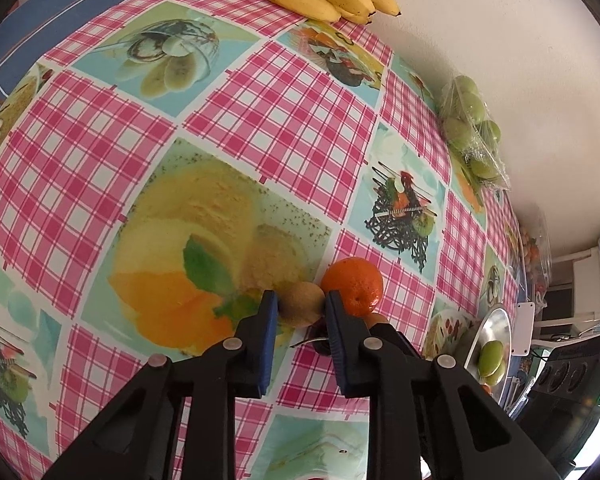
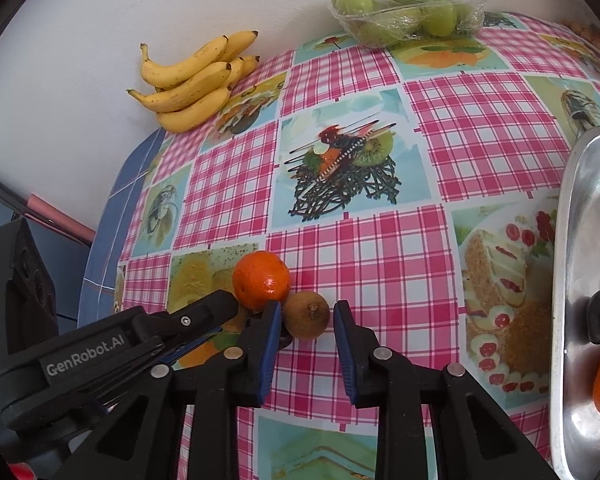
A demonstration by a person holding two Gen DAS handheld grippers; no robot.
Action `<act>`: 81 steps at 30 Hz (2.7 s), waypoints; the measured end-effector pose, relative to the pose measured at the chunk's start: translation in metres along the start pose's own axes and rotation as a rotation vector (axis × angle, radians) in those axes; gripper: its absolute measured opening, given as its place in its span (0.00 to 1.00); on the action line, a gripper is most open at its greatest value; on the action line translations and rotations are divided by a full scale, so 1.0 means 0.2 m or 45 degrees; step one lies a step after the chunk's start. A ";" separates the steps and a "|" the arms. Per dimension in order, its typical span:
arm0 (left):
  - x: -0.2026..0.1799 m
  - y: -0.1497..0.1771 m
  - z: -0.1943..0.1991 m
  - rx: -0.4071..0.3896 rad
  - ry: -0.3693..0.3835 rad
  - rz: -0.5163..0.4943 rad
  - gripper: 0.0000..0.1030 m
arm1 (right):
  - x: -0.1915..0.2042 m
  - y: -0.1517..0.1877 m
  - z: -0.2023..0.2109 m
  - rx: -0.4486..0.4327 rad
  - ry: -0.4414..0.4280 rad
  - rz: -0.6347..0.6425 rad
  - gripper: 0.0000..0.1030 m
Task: Organize fruits
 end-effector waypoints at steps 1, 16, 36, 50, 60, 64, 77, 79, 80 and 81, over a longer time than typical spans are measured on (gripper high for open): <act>0.00 0.00 0.00 -0.001 0.000 0.001 0.24 | 0.00 0.00 0.00 -0.001 0.000 0.001 0.28; -0.01 -0.01 -0.01 0.006 0.008 0.010 0.24 | -0.02 0.00 -0.02 0.013 -0.033 -0.058 0.28; 0.05 0.00 0.05 -0.032 0.042 0.104 0.24 | -0.04 -0.01 0.03 -0.003 -0.050 -0.089 0.26; 0.06 0.01 0.21 -0.155 0.024 0.109 0.24 | -0.06 -0.01 0.17 -0.009 0.042 -0.063 0.26; 0.02 0.01 0.27 -0.207 -0.007 0.069 0.24 | -0.02 0.00 0.30 -0.061 0.080 -0.003 0.26; 0.01 0.02 0.29 -0.219 -0.016 0.061 0.24 | 0.00 0.00 0.34 -0.072 0.062 0.010 0.26; -0.09 0.04 0.29 -0.228 -0.049 0.007 0.24 | -0.05 -0.02 0.43 -0.089 0.044 -0.008 0.26; -0.11 0.05 0.28 -0.227 -0.053 -0.001 0.24 | -0.06 -0.03 0.43 -0.092 0.049 -0.018 0.26; -0.12 0.05 0.28 -0.225 -0.056 -0.007 0.24 | -0.07 -0.03 0.43 -0.091 0.051 -0.027 0.26; -0.12 0.05 0.28 -0.223 -0.059 -0.014 0.24 | -0.09 -0.04 0.44 -0.089 0.053 -0.037 0.26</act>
Point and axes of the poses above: each gripper's, at about its wrist camera, not at the fingertips, and z roughly against the way its jaws point, x to its left, y to its underside, the point moved 1 cm from there along -z, roughly the way its jaws point, and after that the axes turned 10 degrees about -z, right-handed, at the moved point
